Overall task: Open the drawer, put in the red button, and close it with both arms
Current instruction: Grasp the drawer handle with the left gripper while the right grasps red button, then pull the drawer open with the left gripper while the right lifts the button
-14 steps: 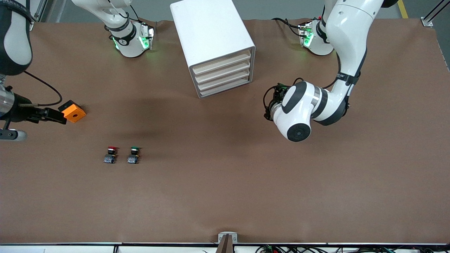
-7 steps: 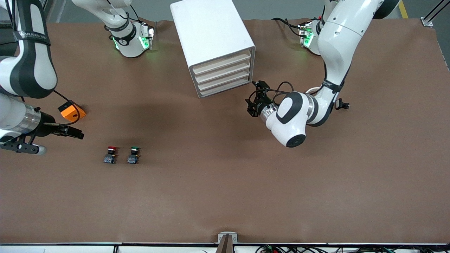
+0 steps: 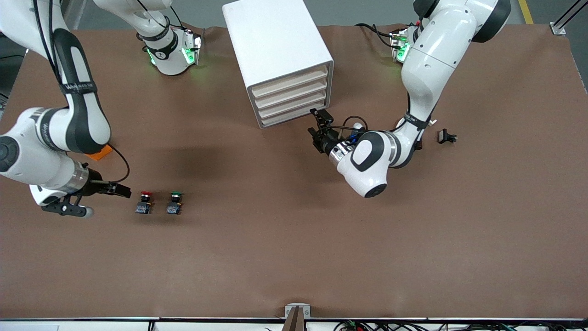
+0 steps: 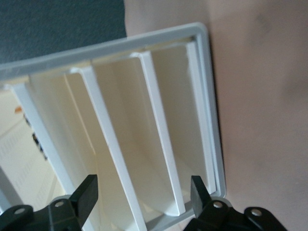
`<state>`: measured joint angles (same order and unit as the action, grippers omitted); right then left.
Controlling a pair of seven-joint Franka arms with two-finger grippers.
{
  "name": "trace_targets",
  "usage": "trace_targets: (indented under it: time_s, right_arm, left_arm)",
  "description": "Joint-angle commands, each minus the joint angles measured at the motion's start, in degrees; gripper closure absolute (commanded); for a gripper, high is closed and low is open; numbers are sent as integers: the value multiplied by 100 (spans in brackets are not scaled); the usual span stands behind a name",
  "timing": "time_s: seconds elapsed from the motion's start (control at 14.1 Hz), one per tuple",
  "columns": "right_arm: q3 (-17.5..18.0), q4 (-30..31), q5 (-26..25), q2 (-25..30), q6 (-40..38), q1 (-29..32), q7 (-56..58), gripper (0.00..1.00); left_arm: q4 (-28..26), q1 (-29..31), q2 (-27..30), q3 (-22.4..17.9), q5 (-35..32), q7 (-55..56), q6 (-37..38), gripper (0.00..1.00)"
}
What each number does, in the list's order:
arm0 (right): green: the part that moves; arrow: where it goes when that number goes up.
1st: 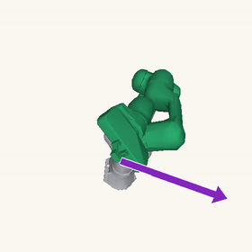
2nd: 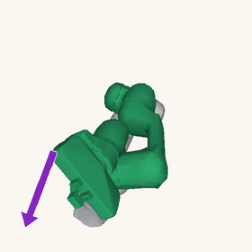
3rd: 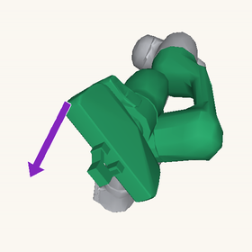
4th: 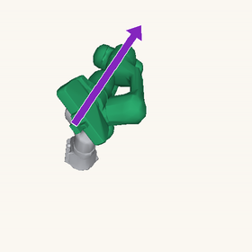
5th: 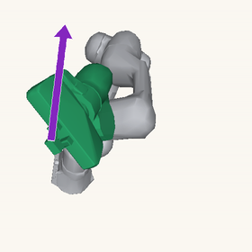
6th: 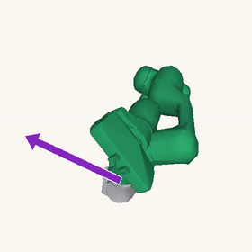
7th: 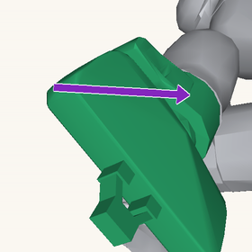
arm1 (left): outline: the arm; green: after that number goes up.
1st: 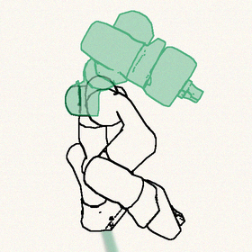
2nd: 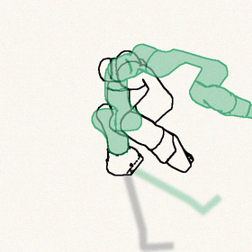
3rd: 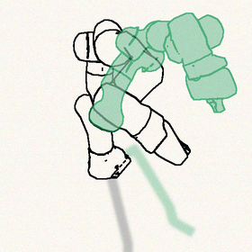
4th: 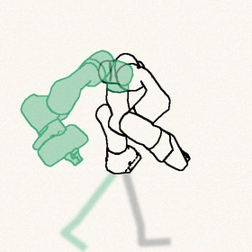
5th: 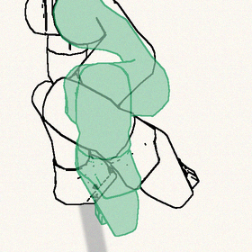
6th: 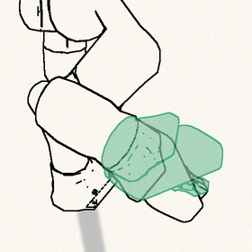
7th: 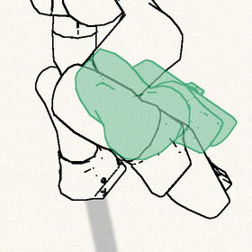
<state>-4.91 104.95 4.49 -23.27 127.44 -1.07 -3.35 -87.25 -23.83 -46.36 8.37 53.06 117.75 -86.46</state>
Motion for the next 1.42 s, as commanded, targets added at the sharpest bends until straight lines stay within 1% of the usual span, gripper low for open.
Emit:
trace_targets:
  time_s: [0.0,0.07,0.14,0.28,0.5,0.57,0.71,0.99,1.21,1.35]
  right_arm:
    - [-10,-54,26,-431,473,-24,-69,0]
    - [-10,-62,26,-520,579,-42,-69,0]
    - [-10,-54,26,-677,746,-68,-69,0]
    - [-10,-62,26,-923,940,-121,-69,0]
    - [-10,-28,26,-1109,1169,-182,-78,0]
    - [-10,-19,26,-1127,1222,-183,-78,0]
    - [-10,-19,26,-1206,1301,-183,-78,0]
    - [-10,-19,26,-1294,1424,-191,-78,0]
    - [-10,-19,26,-1337,1424,-200,-69,0]
    - [-10,-19,26,-1364,1424,-200,-61,0]
  left_arm:
    - [156,-25,-49,15,310,450,103,24]
    - [156,-112,-49,15,336,564,103,25]
    - [156,-174,-84,15,345,669,103,29]
    - [156,-297,-207,15,354,985,120,32]
    - [156,-341,-260,24,389,1224,312,33]
    - [156,-341,-277,15,433,1233,427,33]
    - [147,-359,-295,24,512,1373,489,39]
    - [121,-569,-383,24,530,1470,524,43]
    - [129,-666,-436,24,521,1549,595,50]
    - [129,-754,-444,24,530,1558,604,52]
